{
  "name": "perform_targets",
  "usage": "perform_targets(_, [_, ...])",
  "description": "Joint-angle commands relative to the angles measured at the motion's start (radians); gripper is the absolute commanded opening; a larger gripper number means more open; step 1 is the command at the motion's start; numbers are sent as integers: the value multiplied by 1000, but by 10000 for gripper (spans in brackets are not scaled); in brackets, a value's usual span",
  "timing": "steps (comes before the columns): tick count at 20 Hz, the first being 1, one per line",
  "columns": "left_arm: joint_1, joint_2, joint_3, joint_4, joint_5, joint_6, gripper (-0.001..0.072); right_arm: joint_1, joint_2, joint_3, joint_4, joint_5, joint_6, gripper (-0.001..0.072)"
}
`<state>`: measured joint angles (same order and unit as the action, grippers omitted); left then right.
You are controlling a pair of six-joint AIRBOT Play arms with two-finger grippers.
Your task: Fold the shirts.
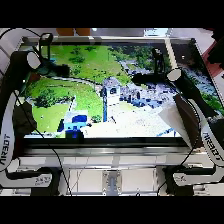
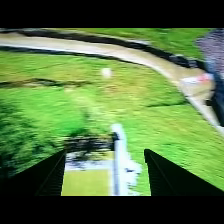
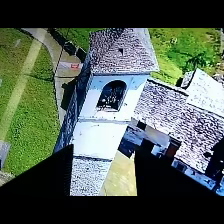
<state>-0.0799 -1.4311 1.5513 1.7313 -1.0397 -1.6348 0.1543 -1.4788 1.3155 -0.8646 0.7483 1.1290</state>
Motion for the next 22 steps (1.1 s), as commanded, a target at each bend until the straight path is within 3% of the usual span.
perform_targets(1, [128,-6,0,465,38,-303,562,1,0,0,0,0,0,437])
perform_targets(4, [313,-49,0,365,-48,-341,586,2,0,0,4,-5,0,437])
perform_targets(5, [375,-75,0,299,-87,-293,696,2,0,0,8,-7,0,437])
perform_targets(7, [481,-128,0,167,-157,-246,702,2,0,0,7,-8,0,437])
perform_targets(10, [580,-203,0,117,-249,-266,703,1,0,0,8,-25,1,437])
perform_targets(22, [634,-357,0,188,-210,-258,702,2,0,0,31,31,1,437])
